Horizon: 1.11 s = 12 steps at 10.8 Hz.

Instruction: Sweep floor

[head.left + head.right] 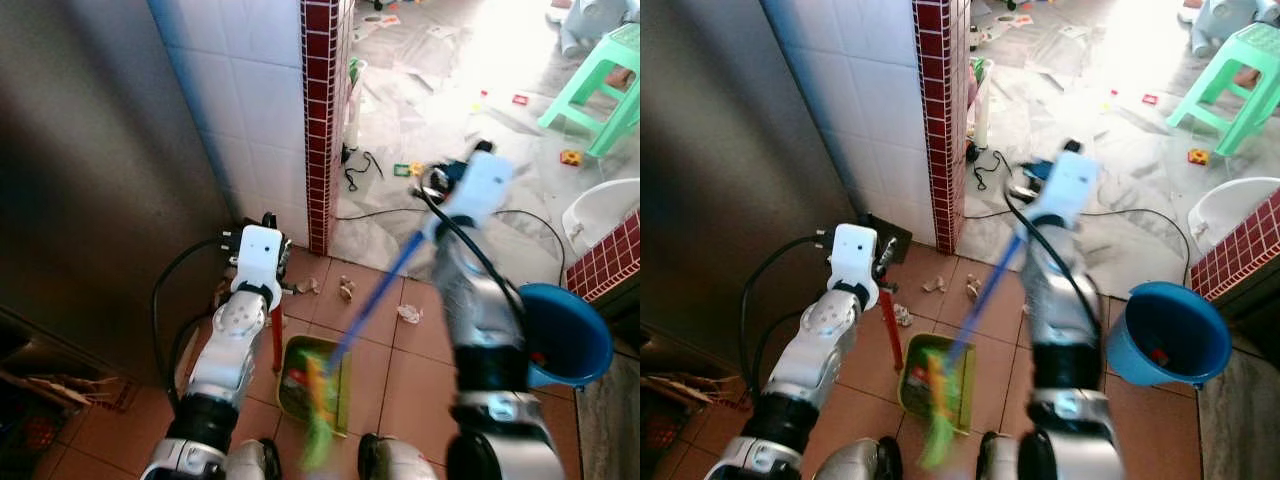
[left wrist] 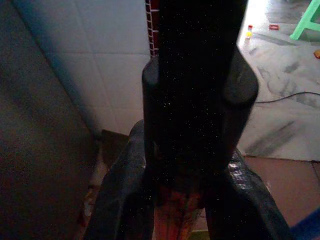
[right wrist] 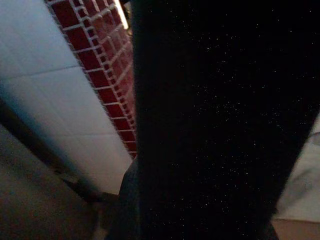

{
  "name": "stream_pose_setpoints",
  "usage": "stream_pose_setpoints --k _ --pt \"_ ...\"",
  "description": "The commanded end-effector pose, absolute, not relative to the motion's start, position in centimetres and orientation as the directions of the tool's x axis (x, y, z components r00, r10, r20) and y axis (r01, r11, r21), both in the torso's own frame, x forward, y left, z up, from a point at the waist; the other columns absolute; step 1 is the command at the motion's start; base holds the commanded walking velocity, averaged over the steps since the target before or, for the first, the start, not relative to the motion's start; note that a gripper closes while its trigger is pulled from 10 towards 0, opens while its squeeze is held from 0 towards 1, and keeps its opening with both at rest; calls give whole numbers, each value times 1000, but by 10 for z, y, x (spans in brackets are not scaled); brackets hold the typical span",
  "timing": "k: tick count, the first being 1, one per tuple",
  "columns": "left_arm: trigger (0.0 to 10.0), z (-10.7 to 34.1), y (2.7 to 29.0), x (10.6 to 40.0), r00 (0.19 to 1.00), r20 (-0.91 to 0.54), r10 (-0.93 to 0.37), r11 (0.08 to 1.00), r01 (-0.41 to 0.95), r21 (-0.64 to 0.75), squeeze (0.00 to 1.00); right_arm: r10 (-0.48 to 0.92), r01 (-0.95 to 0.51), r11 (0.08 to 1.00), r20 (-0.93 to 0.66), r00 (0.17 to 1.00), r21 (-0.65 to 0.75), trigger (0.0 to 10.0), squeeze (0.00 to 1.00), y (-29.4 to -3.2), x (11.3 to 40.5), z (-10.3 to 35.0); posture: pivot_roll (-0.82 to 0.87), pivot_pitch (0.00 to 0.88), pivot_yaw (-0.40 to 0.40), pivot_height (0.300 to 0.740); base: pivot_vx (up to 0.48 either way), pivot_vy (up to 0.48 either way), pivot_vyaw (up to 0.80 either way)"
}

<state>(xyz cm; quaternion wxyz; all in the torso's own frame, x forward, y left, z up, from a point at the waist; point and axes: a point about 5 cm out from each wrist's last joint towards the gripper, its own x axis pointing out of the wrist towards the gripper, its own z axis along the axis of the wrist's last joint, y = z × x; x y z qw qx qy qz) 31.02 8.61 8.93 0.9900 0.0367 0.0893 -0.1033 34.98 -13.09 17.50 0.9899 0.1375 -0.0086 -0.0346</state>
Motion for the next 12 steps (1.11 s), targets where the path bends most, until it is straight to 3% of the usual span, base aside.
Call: stream_pose_setpoints --k 1,4,7,9,12 --pt "10000 71 87 304 944 -271 -186 978 206 44 0 -62 36 948 72 996 316 10000 0 -124 352 190 -84 112 29 740 0 0 0" --pt "10000 68 91 305 949 -282 -144 989 132 -61 0 -30 -22 958 178 984 285 10000 0 -121 354 211 -87 103 31 740 0 0 0" --pt "10000 71 92 307 960 -233 -156 983 129 -127 0 22 -69 989 322 947 134 10000 0 -123 353 236 -92 77 35 740 0 0 0" --pt "10000 82 100 308 977 -162 -137 987 122 -104 0 50 -25 998 417 907 -65 10000 0 -140 343 245 -94 52 37 740 0 0 0" --pt "10000 98 113 302 987 -84 -137 987 128 -97 0 -42 90 987 326 944 -135 10000 0 -172 327 203 -92 34 24 740 0 0 0"
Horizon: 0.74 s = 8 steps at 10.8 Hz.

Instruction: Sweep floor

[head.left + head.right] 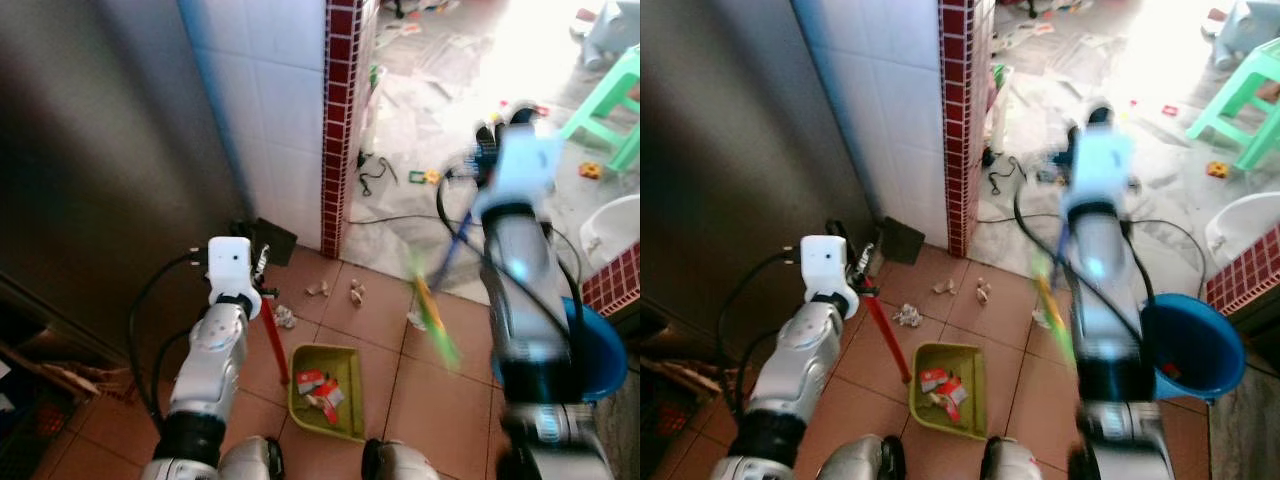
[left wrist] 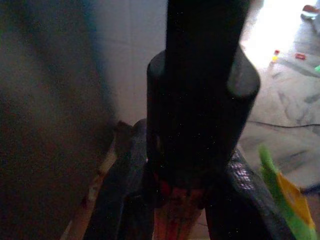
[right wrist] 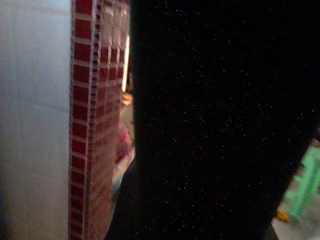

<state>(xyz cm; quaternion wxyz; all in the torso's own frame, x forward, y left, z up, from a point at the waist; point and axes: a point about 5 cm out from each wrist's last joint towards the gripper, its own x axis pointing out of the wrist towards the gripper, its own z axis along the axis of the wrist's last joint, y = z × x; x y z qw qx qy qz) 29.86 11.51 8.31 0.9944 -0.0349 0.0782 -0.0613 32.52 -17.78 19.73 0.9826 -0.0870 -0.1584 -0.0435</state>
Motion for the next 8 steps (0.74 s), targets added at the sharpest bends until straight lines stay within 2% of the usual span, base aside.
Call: stream_pose_setpoints --k 1,2,5,8 --pt "10000 100 115 301 987 -81 -139 987 131 -94 0 -32 84 984 306 952 -156 10000 0 -167 323 191 -91 19 33 740 0 0 0" --pt "10000 102 115 301 987 -69 -148 985 141 -97 0 -37 73 990 270 962 -122 10000 0 -162 323 181 -88 11 38 740 0 0 -800" --pt "10000 107 116 305 986 -64 -152 984 144 -109 0 -39 77 988 268 963 -136 10000 0 -161 327 179 -90 7 44 740 0 0 -800" --pt "10000 111 115 308 986 -61 -154 980 144 -140 0 -58 93 987 258 964 -128 10000 0 -165 331 179 -96 15 46 740 0 -283 -800"
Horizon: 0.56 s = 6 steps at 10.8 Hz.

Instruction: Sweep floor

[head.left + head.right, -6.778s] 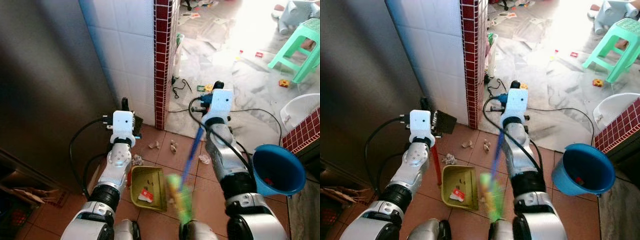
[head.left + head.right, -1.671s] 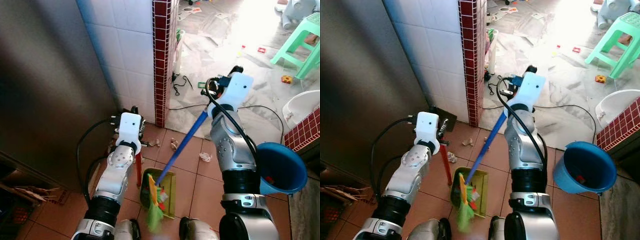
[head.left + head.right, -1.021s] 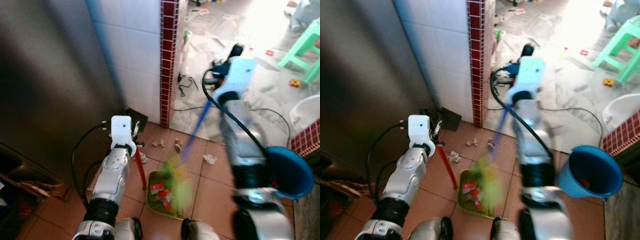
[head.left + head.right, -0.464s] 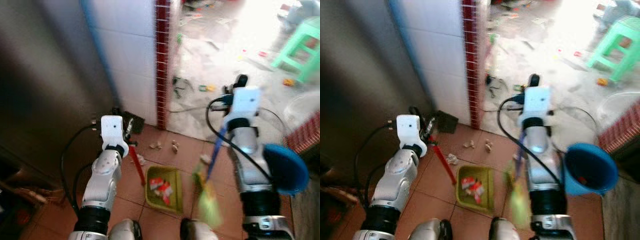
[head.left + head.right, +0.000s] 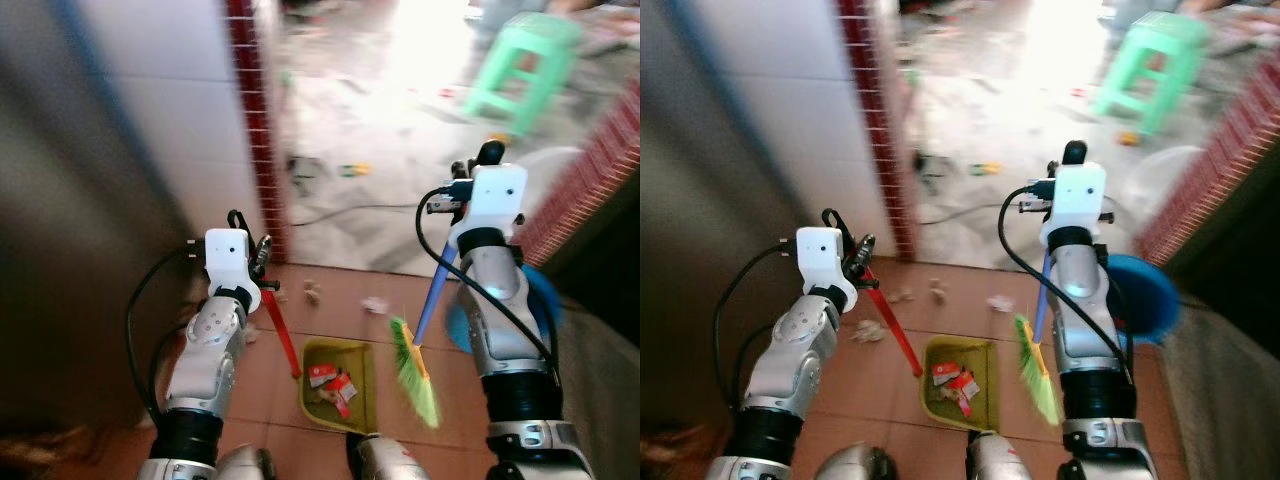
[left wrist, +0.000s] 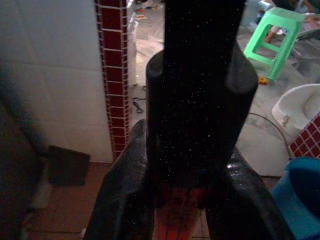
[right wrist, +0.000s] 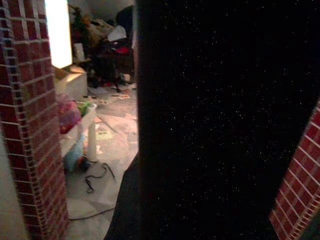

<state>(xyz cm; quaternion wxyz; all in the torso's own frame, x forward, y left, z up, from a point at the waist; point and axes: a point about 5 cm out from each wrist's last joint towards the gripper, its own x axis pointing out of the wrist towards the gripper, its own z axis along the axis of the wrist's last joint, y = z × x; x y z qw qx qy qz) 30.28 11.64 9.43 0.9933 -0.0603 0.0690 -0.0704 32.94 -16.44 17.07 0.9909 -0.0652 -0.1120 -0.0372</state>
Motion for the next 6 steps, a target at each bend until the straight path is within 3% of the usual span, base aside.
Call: stream_pose_setpoints --k 1,6 --pt "10000 111 115 308 986 -63 -154 980 144 -140 0 -57 93 987 255 965 -130 10000 0 -165 330 177 -97 16 45 740 0 -300 -800" --pt "10000 110 115 308 985 -71 -156 979 144 -147 0 -61 99 984 245 968 -146 10000 0 -169 331 174 -104 16 43 740 0 -297 -800"
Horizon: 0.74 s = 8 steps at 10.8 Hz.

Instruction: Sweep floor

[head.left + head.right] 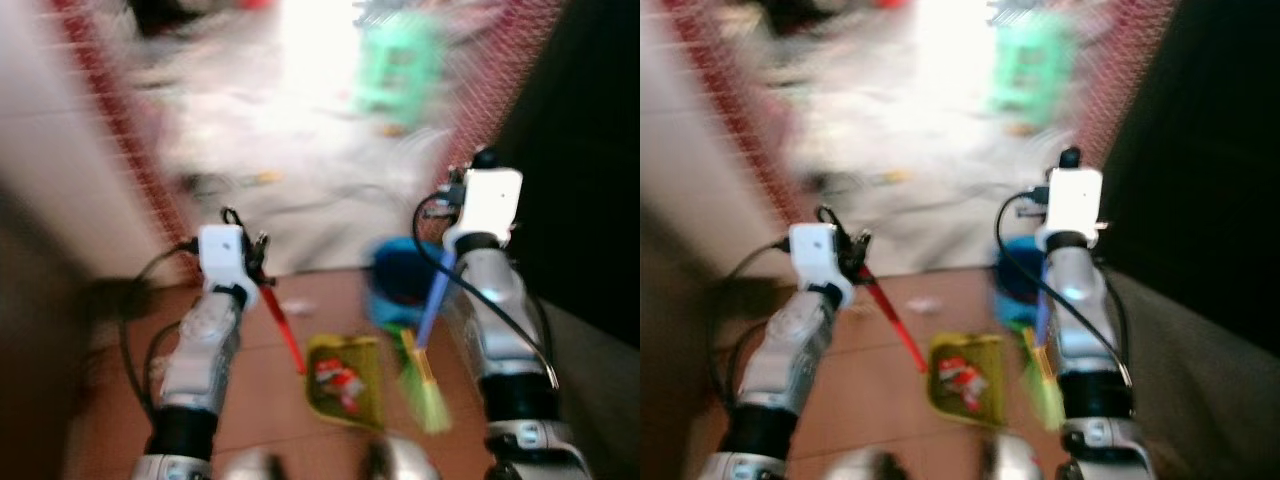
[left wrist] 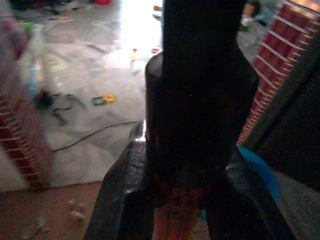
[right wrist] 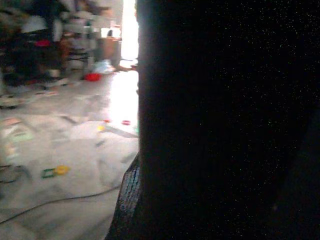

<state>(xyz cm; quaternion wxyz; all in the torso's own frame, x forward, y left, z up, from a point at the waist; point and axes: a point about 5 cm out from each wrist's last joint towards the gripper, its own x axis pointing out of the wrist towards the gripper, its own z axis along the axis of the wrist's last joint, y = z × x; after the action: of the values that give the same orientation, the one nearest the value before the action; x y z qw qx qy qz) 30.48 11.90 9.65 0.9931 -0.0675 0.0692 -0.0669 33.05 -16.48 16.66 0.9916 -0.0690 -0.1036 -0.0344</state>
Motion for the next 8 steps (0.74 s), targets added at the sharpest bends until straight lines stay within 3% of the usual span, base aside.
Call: stream_pose_setpoints --k 1,2,8 --pt "10000 109 116 308 986 -74 -150 979 138 -147 0 -60 98 984 242 969 -148 10000 0 -169 331 173 -104 16 42 740 0 0 -800" --pt "10000 109 117 308 987 -75 -144 979 131 -157 0 -59 97 984 241 969 -148 10000 0 -169 331 173 -104 16 42 740 0 0 -525" --pt "10000 115 130 314 995 -54 -89 984 80 -160 0 -53 95 982 242 969 -163 10000 0 -169 332 173 -99 9 41 740 0 0 0"
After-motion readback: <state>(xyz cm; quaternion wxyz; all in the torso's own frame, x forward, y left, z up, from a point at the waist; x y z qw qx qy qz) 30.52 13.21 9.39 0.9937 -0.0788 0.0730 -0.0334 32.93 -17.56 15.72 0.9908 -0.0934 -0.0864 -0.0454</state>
